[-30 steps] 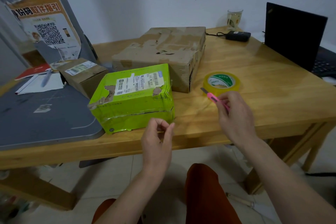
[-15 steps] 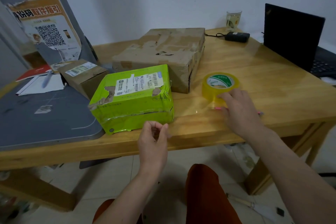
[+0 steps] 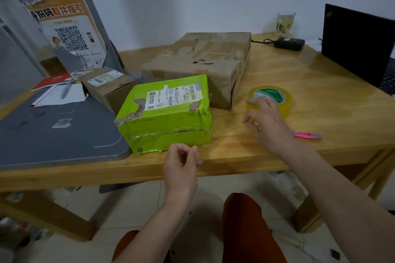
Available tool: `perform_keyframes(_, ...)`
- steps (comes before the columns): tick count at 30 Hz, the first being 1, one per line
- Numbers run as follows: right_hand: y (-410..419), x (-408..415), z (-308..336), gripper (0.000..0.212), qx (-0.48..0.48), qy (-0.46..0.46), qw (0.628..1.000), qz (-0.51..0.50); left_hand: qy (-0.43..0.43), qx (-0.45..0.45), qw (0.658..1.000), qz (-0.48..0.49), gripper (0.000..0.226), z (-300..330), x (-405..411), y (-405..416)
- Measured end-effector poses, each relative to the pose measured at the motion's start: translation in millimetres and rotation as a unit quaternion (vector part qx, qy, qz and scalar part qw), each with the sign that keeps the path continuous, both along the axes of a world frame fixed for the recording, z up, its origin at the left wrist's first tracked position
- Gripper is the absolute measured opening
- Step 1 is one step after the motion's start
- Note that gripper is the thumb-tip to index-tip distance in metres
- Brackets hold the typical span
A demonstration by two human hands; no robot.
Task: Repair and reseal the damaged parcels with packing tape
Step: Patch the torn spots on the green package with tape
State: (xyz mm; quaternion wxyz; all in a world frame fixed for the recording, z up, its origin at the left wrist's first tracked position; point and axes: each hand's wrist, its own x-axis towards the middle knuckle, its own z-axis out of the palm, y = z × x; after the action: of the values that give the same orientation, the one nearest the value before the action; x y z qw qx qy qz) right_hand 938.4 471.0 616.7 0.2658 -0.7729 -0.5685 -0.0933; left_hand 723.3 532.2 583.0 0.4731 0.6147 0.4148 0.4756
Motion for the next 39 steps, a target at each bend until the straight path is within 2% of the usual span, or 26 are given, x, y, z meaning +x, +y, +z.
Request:
perform_keyframes(6, -6, -5, 5, 0.007, -0.011, -0.007, 1.000, -0.002, 0.028, 0.073, 0.997, -0.017, 0.026, 7, -7, -3)
perform_keyframes(10, -6, -11, 8, 0.024, 0.013, -0.010, 1.000, 0.011, 0.046, 0.148, 0.987, -0.048, 0.026, 13, -15, 0)
perform_keyframes(14, -8, -37, 22, 0.044, 0.087, 0.010, 0.992, 0.089, 0.099, 0.303, 0.944, -0.083, 0.011, 21, -25, 0)
perform_keyframes(16, -10, -56, 26, 0.051, 0.069, 0.027, 0.984, 0.163, 0.109, 0.362, 0.919, -0.107, 0.008, 23, -29, -1)
perform_keyframes(18, -11, -71, 24, 0.047, 0.010, 0.054, 0.975, 0.216, 0.113, 0.390, 0.904, -0.133, 0.008, 25, -32, -1)
perform_keyframes(21, -10, -76, 15, 0.039, -0.053, 0.075, 0.971, 0.221, 0.115, 0.376, 0.904, -0.169, 0.011, 30, -34, -2)
perform_keyframes(26, -8, -75, 10, 0.046, -0.094, 0.086, 0.969, 0.213, 0.107, 0.310, 0.911, -0.252, 0.013, 36, -32, -9)
perform_keyframes(28, -9, -74, 12, 0.038, -0.092, 0.105, 0.966, 0.216, 0.101, 0.297, 0.911, -0.268, 0.013, 38, -33, -9)
perform_keyframes(31, -11, -69, 14, 0.027, -0.108, 0.072, 0.970, 0.204, 0.099, 0.280, 0.912, -0.282, 0.013, 41, -33, -7)
perform_keyframes(36, -7, -71, 15, 0.048, -0.117, 0.094, 0.968, 0.199, 0.120, 0.185, 0.921, -0.321, 0.020, 51, -26, -13)
perform_keyframes(39, -7, -68, 8, 0.038, -0.141, 0.046, 0.968, 0.200, 0.131, 0.154, 0.919, -0.338, 0.022, 55, -22, -16)
